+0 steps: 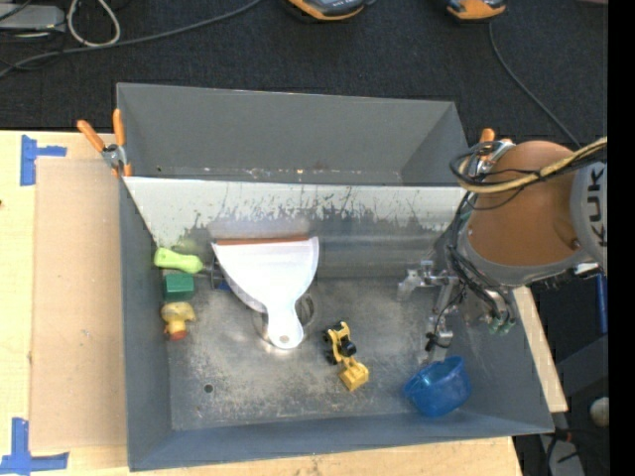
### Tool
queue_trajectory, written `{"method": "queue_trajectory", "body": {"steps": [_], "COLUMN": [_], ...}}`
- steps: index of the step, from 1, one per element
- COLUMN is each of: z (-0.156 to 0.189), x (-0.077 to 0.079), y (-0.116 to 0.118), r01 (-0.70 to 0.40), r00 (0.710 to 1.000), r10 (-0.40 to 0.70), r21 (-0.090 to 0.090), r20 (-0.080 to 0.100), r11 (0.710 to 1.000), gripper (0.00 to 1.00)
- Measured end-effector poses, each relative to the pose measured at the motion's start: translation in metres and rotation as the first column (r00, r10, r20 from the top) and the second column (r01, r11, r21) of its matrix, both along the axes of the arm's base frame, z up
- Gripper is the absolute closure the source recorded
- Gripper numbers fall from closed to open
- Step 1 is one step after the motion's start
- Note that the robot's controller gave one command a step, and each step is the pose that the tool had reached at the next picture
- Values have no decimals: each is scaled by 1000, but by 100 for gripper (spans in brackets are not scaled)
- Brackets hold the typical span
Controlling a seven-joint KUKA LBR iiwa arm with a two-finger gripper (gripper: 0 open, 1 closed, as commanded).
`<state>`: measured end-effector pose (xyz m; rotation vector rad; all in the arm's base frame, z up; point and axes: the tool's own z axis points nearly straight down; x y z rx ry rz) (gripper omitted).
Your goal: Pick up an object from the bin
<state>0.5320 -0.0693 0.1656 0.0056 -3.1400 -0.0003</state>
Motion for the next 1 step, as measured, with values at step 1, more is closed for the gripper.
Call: {"method": "queue_trajectory", "body": {"steps": [1], "z": [0], "x": [0], "y": [0], "r01": [0], "r00": [1000], "r10": [0], "r21": [0], "r20": [0], "r11": [1000], "gripper": [0]}}
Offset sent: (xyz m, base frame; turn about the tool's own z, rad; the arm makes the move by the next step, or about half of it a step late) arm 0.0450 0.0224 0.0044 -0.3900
